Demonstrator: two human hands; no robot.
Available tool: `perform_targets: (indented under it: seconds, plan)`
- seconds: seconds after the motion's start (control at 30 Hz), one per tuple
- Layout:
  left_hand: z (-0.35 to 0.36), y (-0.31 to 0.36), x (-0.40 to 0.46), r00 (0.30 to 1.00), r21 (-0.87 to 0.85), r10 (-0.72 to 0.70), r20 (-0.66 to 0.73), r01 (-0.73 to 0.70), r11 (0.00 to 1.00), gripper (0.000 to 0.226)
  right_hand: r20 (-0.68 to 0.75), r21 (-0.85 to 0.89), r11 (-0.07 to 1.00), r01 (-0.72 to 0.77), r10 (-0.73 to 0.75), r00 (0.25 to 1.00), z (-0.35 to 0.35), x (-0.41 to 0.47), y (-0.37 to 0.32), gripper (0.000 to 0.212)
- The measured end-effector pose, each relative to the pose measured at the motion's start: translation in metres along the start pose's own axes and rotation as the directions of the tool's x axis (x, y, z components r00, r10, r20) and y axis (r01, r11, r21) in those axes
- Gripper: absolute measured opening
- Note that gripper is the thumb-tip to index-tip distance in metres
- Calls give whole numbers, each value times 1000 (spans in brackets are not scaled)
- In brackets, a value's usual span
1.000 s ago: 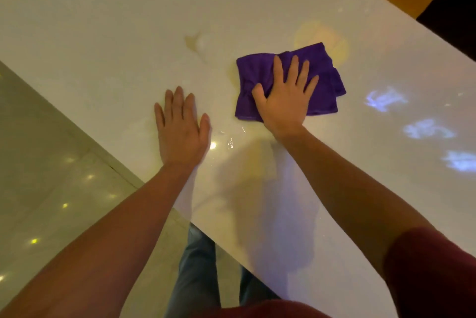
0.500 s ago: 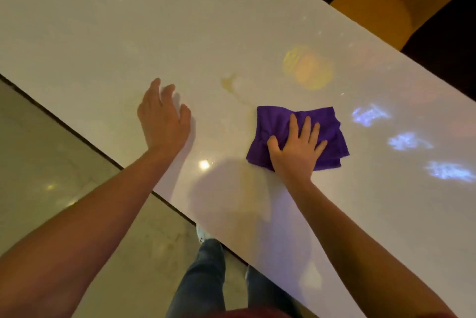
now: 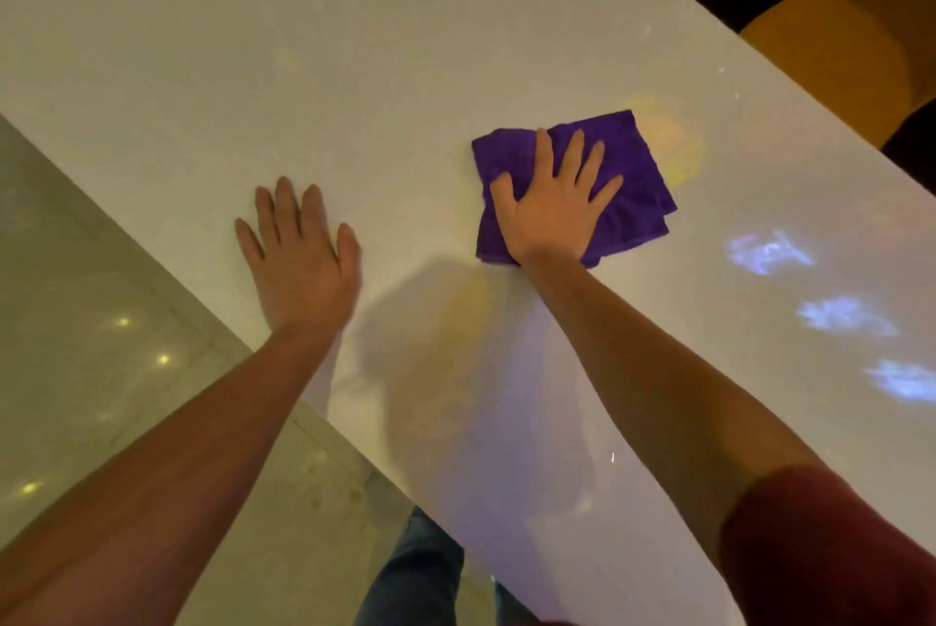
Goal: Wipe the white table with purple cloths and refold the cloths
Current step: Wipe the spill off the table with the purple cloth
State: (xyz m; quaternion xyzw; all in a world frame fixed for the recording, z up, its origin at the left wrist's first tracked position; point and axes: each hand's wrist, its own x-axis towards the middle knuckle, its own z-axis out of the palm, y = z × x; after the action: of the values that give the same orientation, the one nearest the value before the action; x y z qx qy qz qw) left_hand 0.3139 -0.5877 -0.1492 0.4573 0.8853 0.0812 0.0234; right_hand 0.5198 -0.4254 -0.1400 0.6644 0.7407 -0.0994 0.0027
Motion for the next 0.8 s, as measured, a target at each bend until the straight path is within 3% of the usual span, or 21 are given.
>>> perform_targets:
  seconds: [0.2,0.33,0.5,0.63,0.8]
  plan:
    - [7,-6,4,1000,8,17,-10,-17,1000,60,-10,25,998,60,-59,998,-4,102,-88,78]
    - [7,-8,6,1000,1,-3,-8,3,1000,64,24,1,996,91,-91,996,0,121,-132,78]
    - [2,-6,6,1000,-13,-11,-24,11,1000,62,21,-11,965,262,-262,965,13,29,-112,75]
    - [-1,-5,4,1000,5,-8,-11,8,1000,60,-49,28,949,313,-311,949,23,-74,-59,72]
    - [-1,-4,8,999,-12,-35,11,35,999,61,-92,38,964,263,-259,961,23,-61,-53,70]
